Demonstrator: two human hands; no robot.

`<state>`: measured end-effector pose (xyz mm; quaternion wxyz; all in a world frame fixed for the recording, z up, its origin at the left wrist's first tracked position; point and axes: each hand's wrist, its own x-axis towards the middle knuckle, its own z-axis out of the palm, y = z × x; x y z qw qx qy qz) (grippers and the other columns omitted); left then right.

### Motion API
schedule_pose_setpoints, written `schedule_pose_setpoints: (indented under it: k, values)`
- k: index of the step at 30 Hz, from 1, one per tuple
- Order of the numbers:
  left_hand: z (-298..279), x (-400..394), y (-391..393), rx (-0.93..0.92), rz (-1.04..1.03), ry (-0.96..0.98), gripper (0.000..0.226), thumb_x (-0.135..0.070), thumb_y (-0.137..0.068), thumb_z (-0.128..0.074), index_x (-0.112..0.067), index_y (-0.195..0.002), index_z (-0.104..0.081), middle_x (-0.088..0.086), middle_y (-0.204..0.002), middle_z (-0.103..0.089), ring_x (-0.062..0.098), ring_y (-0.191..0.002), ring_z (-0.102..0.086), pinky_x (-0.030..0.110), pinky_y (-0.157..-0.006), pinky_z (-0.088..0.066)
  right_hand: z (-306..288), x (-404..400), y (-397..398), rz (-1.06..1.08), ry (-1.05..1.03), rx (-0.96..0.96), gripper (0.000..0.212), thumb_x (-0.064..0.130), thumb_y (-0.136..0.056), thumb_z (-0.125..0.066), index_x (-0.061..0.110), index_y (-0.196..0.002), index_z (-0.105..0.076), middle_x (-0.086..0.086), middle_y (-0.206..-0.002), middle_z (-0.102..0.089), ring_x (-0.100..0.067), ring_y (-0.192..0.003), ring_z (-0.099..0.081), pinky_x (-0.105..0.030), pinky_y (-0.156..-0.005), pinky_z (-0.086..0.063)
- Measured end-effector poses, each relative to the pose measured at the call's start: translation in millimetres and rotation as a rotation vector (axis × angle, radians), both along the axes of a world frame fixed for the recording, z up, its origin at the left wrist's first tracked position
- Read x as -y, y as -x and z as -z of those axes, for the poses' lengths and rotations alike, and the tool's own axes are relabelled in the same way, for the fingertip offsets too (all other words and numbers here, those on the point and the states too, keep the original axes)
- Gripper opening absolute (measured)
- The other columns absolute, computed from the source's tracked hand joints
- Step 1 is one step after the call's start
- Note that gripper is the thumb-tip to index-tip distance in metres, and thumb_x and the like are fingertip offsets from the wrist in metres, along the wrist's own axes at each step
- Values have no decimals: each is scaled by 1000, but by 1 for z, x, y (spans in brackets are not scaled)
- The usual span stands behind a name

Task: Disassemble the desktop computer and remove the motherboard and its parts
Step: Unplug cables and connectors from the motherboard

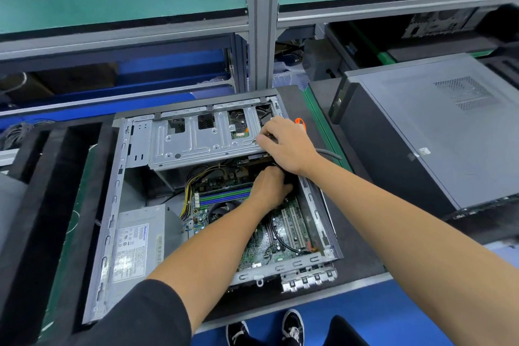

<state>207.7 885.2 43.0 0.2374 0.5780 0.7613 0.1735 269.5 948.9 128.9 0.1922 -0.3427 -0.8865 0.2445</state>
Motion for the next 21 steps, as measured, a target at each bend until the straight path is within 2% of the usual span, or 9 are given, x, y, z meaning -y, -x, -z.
schedule_pose_setpoints:
  k: [12,21]
  values:
    - [0,0,0,-19,27,6,23,-16,-82,-63,1,-97,-62,19,-93,-66,37,-83,-61,44,-68,-52,-4,2,0,-8,18,9,18,32,-95,-51,25,-79,-54,9,-89,-51,-12,-87,-45,-31,-79,-22]
    - [2,1,-1,-26,34,12,27,-17,-84,-63,0,-104,-62,19,-100,-66,37,-90,-62,45,-72,-52,-3,2,-1,-7,0,34,21,32,-96,-51,17,-87,-63,7,-92,-54,-13,-90,-47,-34,-85,-31]
